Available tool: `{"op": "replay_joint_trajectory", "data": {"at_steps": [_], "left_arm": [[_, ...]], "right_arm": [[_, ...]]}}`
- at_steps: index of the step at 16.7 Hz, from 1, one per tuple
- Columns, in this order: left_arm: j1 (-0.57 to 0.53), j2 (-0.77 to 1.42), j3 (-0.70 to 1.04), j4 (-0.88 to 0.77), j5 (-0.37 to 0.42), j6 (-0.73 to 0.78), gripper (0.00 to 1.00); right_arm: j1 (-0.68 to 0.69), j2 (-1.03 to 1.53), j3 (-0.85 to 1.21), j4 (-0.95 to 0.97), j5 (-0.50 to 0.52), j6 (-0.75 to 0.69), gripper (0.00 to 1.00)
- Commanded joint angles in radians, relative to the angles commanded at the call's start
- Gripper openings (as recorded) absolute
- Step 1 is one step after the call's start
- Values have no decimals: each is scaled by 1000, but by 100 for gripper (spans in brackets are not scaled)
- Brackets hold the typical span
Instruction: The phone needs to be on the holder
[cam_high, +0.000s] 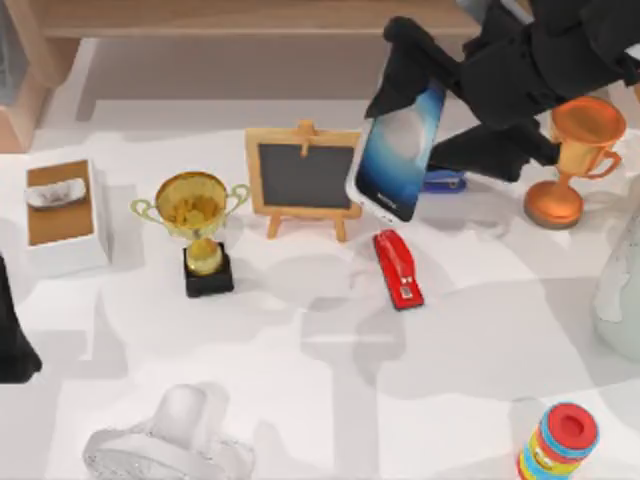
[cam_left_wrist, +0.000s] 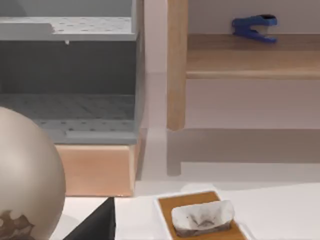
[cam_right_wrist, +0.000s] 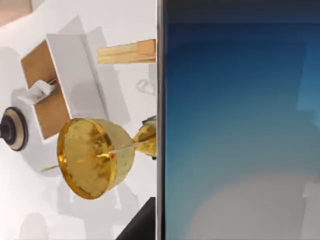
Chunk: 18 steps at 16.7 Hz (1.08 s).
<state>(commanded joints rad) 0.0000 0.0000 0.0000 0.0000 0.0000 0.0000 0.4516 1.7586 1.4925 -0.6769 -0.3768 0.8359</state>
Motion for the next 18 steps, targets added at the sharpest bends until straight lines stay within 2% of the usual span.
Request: {"op": "replay_joint_trajectory", "data": {"at_steps": [11,15,18], "left_arm": [[0,0,0,0,0,0,100],[0,0,0,0,0,0,100],[0,0,0,0,0,0,100]], "right_arm": [[-854,-122,-108,135,-312,-1052,0],[-1138,-125,-192,164,-427,-1365,0],[-1305,-109,-253,186,-512,-1544,0]]}}
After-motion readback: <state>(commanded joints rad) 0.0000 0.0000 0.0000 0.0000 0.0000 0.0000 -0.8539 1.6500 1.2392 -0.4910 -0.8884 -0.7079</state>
